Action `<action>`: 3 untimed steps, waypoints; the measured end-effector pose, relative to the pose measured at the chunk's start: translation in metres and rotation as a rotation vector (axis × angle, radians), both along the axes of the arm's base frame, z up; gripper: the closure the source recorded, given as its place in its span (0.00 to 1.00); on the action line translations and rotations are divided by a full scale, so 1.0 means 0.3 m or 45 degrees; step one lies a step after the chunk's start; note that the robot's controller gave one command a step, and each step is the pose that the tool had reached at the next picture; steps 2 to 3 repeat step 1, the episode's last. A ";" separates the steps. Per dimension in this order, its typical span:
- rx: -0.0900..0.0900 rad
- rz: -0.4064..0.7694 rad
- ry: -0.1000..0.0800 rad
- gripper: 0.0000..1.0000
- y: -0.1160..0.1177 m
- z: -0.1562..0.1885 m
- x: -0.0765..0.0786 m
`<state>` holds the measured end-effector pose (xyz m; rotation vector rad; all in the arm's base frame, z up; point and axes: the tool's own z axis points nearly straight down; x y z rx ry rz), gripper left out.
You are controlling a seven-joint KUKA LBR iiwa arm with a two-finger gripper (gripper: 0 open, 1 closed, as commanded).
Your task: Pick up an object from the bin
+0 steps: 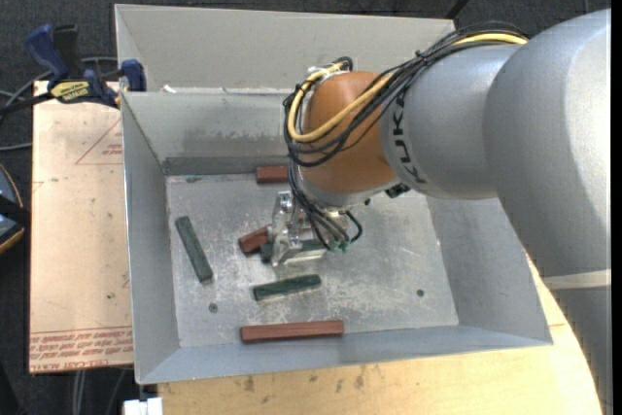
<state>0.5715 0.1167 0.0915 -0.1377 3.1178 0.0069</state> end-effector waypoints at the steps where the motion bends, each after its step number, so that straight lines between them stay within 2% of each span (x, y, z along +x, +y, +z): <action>1: -0.001 -0.029 0.011 1.00 0.119 0.636 0.065; 3: -0.001 -0.029 0.011 1.00 0.119 0.636 0.065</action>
Offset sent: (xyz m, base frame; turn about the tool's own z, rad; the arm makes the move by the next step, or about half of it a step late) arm 0.0000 0.0000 0.0000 0.0000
